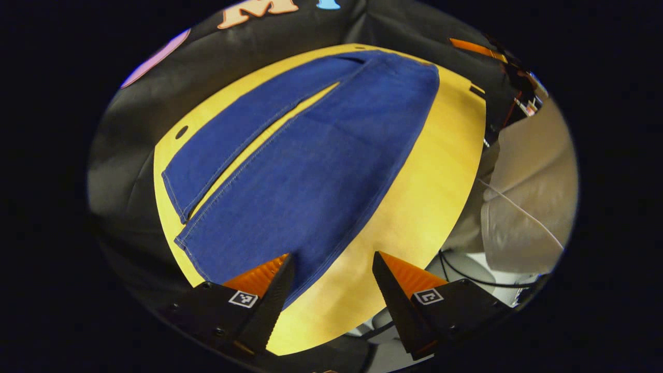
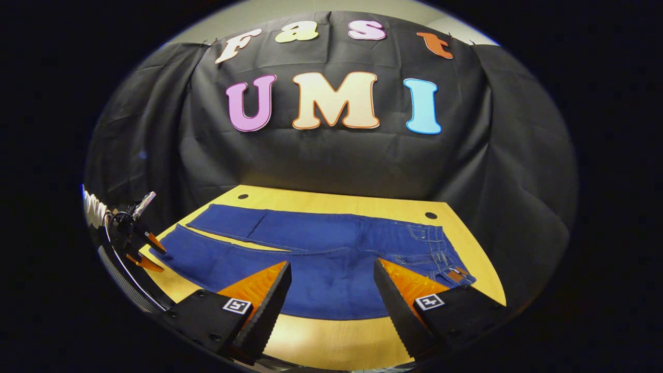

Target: Grasp the waist and the cuffs of the jeans and fold them to make the two legs overlap; first hold the waist and fold one-third of the jeans toward the cuffs, then hold the cuffs and fold the remaining one-third in the same direction to finish folding.

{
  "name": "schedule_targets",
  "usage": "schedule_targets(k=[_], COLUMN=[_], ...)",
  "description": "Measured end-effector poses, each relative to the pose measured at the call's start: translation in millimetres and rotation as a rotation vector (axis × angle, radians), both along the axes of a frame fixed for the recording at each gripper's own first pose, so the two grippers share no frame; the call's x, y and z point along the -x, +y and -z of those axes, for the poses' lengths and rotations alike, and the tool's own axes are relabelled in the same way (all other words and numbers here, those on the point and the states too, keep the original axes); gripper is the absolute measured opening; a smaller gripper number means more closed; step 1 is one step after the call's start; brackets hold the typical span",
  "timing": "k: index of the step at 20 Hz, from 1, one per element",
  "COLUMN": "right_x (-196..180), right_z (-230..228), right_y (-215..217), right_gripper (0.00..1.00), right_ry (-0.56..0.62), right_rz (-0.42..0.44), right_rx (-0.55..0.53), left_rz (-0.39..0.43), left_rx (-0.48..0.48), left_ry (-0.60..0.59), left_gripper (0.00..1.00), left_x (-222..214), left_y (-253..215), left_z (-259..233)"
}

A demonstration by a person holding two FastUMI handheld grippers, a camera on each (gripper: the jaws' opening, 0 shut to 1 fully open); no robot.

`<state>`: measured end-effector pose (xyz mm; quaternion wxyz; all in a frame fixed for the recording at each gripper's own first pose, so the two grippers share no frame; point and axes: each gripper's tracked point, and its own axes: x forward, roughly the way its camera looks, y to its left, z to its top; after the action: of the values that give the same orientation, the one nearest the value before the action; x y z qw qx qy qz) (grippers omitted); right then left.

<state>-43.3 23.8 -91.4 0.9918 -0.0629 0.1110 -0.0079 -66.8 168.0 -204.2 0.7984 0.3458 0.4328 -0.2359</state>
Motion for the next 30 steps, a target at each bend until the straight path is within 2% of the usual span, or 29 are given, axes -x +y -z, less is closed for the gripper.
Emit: schedule_targets(k=[1,2,3,7,8,9,10,11,12,13,15,16,17,19,22,23,24,25,27,28,29,30], right_x=[1.9,2.0,4.0,10.4,10.7,12.6,14.0,14.8,14.8,14.1,12.8,11.8,11.2,7.9,3.5,2.7,0.8,-1.4,-6.1,-8.0,-9.8,-12.1], right_z=[2.5,3.3,4.8,2.6,2.3,3.3,3.2,4.7,5.9,10.0,18.4,20.1,22.9,28.5,35.1,36.7,36.3,36.3,36.8,36.3,38.1,39.1], right_y=[-3.7,-8.1,-13.9,-36.4,-40.7,-44.8,-47.7,-50.2,-51.3,-51.9,-48.8,-45.3,-42.6,-35.9,-24.8,-22.5,-21.3,-19.5,-17.4,-16.6,-15.9,-13.9], right_gripper=[0.99,0.99,0.96,0.99,0.96,0.96,0.96,0.96,0.96,0.99,0.96,0.98,0.99,0.99,0.99,0.99,0.99,0.96,0.96,0.99,0.96,0.96], right_ry=[0.005,0.010,0.014,0.008,0.009,0.009,0.011,0.011,0.014,0.022,0.044,0.052,0.056,0.068,0.086,0.089,0.087,0.086,0.088,0.086,0.086,0.086], right_rz=[0.012,0.030,0.046,0.106,0.117,0.127,0.137,0.144,0.148,0.150,0.141,0.130,0.118,0.098,0.074,0.069,0.066,0.062,0.059,0.060,0.059,0.059], right_rx=[-0.006,-0.014,-0.019,-0.010,-0.013,-0.018,-0.023,-0.026,-0.028,-0.027,-0.023,-0.019,-0.014,-0.014,-0.025,-0.026,-0.019,-0.016,-0.016,-0.020,-0.025,-0.028], left_rz=[-0.008,-0.016,-0.020,-0.007,-0.009,-0.011,-0.009,-0.005,-0.001,0.007,0.013,0.019,0.024,0.051,0.039,0.032,0.023,0.018,0.032,0.034,0.038,0.045], left_rx=[-0.029,-0.055,-0.073,-0.130,-0.141,-0.148,-0.144,-0.144,-0.150,-0.152,-0.151,-0.156,-0.167,-0.190,-0.225,-0.238,-0.251,-0.265,-0.285,-0.283,-0.289,-0.297], left_ry=[0.006,0.005,0.010,0.061,0.073,0.080,0.092,0.093,0.104,0.118,0.190,0.205,0.218,0.231,0.265,0.277,0.286,0.292,0.283,0.278,0.272,0.257], left_gripper=[0.93,0.99,0.93,0.91,0.96,0.90,0.89,0.96,0.87,0.87,0.87,0.84,0.87,0.85,0.82,0.78,0.65,0.65,0.53,0.39,0.38,0.29], left_x=[-1.8,-6.3,-8.8,-8.8,-9.3,-10.5,-8.4,-9.7,-8.1,-8.4,-6.3,-8.9,-8.4,-8.1,-9.6,-12.3,-15.2,-16.1,-16.7,-17.6,-19.2,-24.5], left_y=[9.1,18.8,25.0,43.1,48.4,51.9,49.9,47.1,49.8,47.9,46.9,46.4,46.3,44.3,47.2,48.2,50.1,51.1,52.9,52.8,54.3,54.3], left_z=[-0.5,-2.2,-2.8,5.5,9.8,12.8,14.5,14.5,14.2,15.6,21.0,19.7,20.1,21.6,21.2,21.7,22.7,20.7,19.1,20.0,19.9,17.9])
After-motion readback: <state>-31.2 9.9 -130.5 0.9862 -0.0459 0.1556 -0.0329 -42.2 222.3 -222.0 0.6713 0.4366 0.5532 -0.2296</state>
